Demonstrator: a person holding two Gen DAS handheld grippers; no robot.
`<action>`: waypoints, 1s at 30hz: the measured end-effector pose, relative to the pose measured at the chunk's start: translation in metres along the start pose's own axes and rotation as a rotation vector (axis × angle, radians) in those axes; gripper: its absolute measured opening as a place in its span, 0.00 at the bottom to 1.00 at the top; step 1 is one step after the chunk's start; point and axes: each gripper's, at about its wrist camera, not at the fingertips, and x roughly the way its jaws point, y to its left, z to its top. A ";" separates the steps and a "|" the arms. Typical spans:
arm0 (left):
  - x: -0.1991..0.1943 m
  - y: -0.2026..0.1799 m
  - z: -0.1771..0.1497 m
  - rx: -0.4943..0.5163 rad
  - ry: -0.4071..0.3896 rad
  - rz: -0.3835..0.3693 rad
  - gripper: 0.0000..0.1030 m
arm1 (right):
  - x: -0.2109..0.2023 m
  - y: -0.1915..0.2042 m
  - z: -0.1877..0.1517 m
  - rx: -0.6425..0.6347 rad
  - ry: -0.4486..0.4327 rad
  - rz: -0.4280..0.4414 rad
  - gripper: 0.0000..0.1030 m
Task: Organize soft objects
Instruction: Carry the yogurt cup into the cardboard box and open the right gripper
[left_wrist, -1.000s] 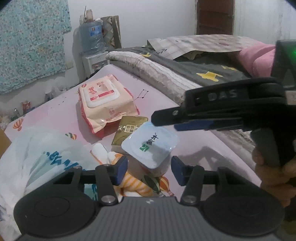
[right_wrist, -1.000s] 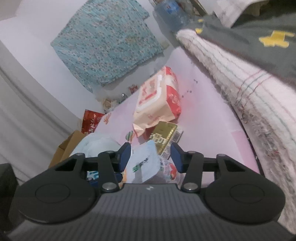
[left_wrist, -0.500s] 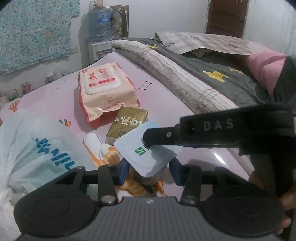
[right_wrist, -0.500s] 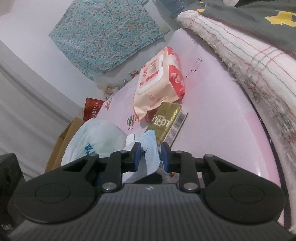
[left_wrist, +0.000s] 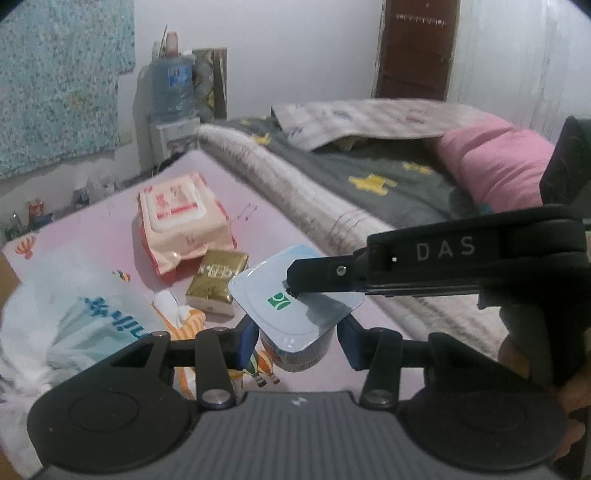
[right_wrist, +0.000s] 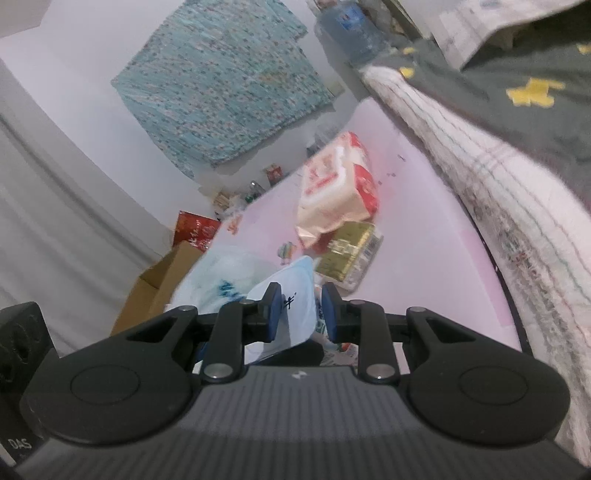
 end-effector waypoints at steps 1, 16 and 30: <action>-0.009 0.000 0.002 -0.004 -0.014 -0.002 0.47 | -0.007 0.008 0.001 -0.016 -0.009 0.005 0.22; -0.137 0.043 -0.010 -0.072 -0.193 0.123 0.47 | -0.040 0.150 -0.013 -0.198 -0.020 0.149 0.22; -0.235 0.163 -0.055 -0.262 -0.200 0.407 0.47 | 0.054 0.331 -0.064 -0.331 0.203 0.369 0.22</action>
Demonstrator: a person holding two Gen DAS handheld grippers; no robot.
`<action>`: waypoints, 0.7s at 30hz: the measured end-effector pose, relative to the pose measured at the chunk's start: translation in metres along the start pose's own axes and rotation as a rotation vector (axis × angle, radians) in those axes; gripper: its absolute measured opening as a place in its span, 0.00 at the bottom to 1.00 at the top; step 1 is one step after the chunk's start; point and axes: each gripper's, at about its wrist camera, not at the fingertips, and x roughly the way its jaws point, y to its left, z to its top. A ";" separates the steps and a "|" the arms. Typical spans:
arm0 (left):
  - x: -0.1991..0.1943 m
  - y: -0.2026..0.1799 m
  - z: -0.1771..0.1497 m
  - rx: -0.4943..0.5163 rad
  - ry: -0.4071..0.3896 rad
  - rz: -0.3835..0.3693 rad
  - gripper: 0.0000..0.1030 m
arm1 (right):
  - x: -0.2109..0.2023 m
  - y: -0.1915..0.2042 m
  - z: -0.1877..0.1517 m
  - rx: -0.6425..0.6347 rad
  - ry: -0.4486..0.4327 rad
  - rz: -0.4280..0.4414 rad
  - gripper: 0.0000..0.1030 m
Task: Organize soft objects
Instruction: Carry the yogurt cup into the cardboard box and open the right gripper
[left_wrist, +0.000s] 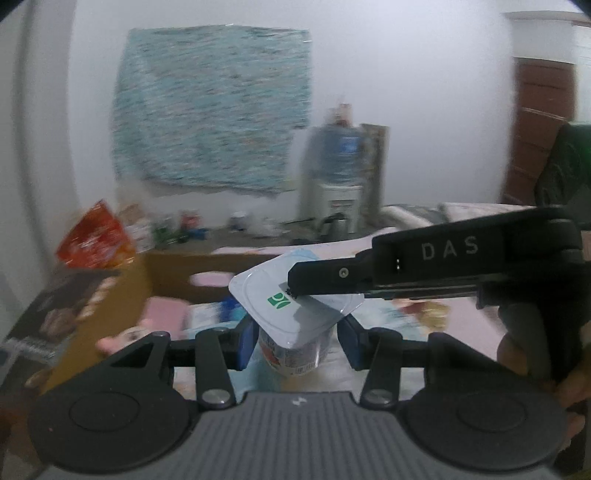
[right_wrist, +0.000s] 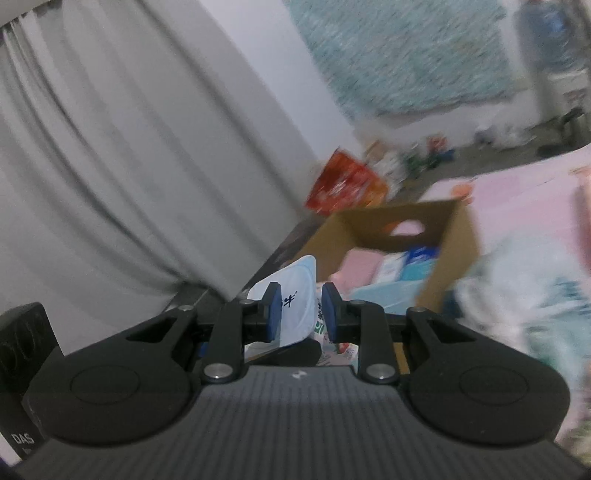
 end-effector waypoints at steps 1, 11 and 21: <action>0.000 0.011 -0.001 -0.011 0.008 0.021 0.47 | 0.016 0.007 0.001 0.005 0.025 0.018 0.22; 0.024 0.109 -0.016 -0.089 0.171 0.127 0.47 | 0.128 0.036 -0.015 0.106 0.235 0.106 0.22; 0.056 0.157 -0.045 -0.130 0.315 0.175 0.47 | 0.216 0.014 -0.033 0.235 0.404 0.103 0.23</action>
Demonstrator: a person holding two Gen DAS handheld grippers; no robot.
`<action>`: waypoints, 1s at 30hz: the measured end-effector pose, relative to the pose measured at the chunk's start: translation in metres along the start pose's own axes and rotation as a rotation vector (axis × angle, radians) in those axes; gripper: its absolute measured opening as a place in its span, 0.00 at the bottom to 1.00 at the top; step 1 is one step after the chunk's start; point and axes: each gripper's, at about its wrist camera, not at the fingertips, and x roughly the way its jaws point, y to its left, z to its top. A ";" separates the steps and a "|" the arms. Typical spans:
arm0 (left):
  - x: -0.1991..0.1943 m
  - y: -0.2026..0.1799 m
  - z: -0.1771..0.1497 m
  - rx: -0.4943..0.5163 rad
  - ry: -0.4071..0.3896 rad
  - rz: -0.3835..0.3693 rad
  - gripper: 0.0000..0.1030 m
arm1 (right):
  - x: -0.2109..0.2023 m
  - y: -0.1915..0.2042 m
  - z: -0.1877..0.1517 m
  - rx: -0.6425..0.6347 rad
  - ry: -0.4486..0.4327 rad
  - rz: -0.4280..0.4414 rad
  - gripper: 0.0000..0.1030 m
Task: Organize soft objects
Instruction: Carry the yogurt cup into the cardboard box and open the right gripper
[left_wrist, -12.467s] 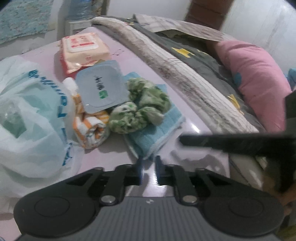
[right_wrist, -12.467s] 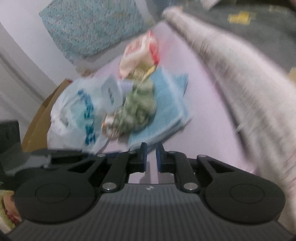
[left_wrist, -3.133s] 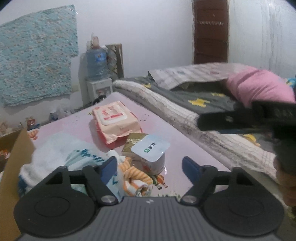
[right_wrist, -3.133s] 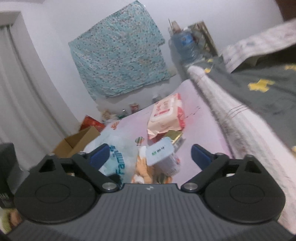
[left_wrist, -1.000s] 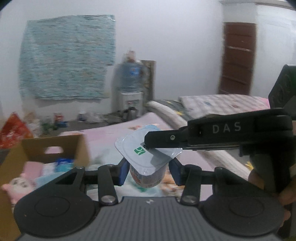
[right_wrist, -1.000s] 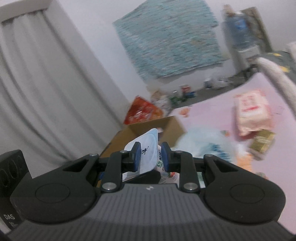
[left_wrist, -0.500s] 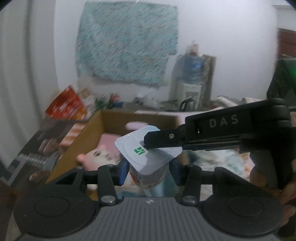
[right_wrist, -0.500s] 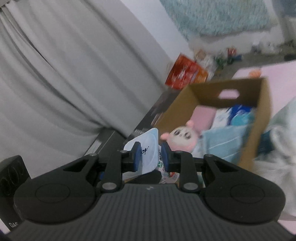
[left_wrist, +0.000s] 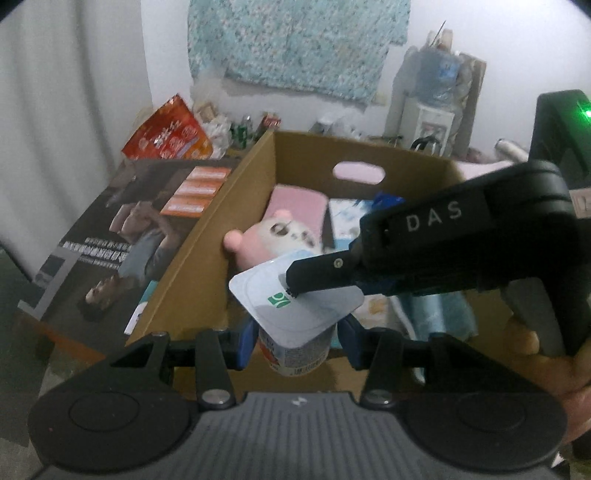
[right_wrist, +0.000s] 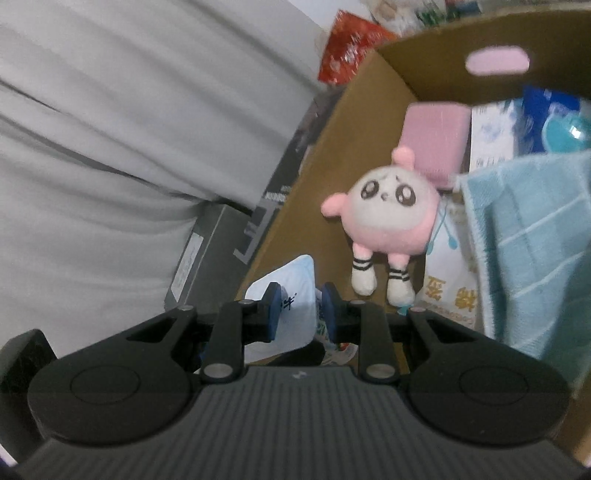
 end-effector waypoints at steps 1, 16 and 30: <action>0.005 0.003 0.001 -0.003 0.012 0.004 0.47 | 0.004 -0.003 0.002 0.013 0.012 0.003 0.23; 0.019 0.008 -0.004 0.065 0.025 0.040 0.59 | 0.081 -0.065 0.013 0.262 0.149 0.049 0.25; -0.005 0.006 -0.003 0.084 -0.038 0.035 0.72 | 0.061 -0.058 0.024 0.240 0.086 0.087 0.26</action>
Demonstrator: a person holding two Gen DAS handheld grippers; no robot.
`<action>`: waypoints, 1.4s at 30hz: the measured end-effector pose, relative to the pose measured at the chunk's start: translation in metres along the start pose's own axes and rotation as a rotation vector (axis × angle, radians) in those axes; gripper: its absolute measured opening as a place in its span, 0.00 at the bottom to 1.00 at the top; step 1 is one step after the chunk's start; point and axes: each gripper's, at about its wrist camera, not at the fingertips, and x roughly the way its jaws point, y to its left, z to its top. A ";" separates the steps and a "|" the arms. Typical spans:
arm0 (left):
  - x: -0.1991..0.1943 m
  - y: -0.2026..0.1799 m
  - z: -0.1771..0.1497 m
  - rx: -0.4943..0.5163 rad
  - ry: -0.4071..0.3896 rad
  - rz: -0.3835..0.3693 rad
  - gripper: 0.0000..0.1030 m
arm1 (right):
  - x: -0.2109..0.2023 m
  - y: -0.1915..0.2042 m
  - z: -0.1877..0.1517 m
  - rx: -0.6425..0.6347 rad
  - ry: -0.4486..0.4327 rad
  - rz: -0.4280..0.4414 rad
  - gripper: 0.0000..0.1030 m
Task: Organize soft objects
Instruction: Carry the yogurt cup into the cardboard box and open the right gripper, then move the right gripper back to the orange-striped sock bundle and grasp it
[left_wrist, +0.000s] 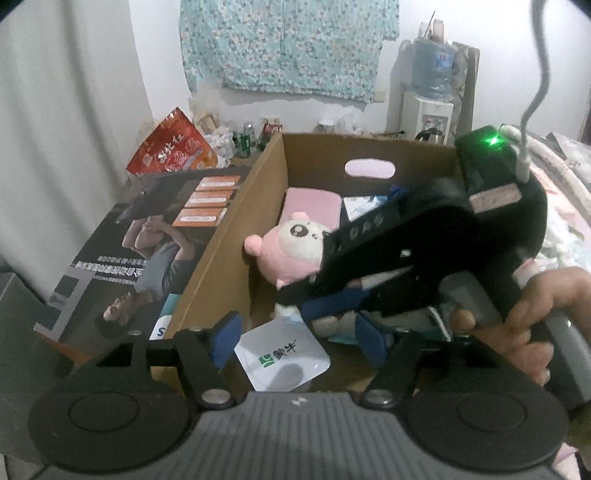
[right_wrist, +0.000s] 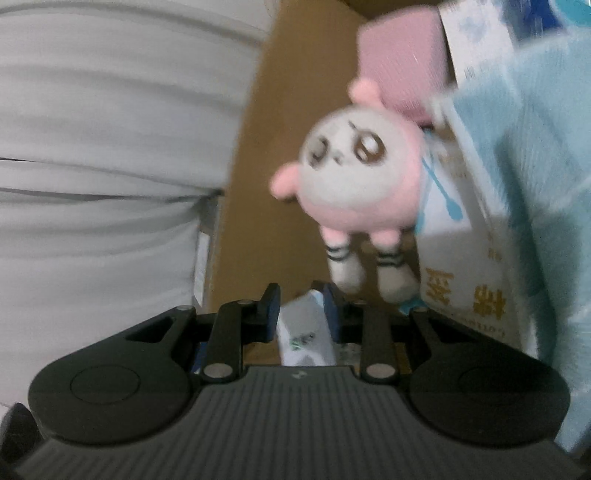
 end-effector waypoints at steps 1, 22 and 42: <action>-0.004 -0.001 0.000 0.000 -0.010 -0.005 0.73 | -0.009 0.004 0.000 -0.014 -0.019 0.010 0.27; -0.040 -0.100 0.000 0.081 -0.135 -0.271 0.87 | -0.288 -0.054 -0.108 -0.149 -0.516 0.025 0.54; -0.008 -0.258 -0.058 0.269 -0.003 -0.513 0.80 | -0.330 -0.204 -0.065 -0.200 -0.448 -0.617 0.44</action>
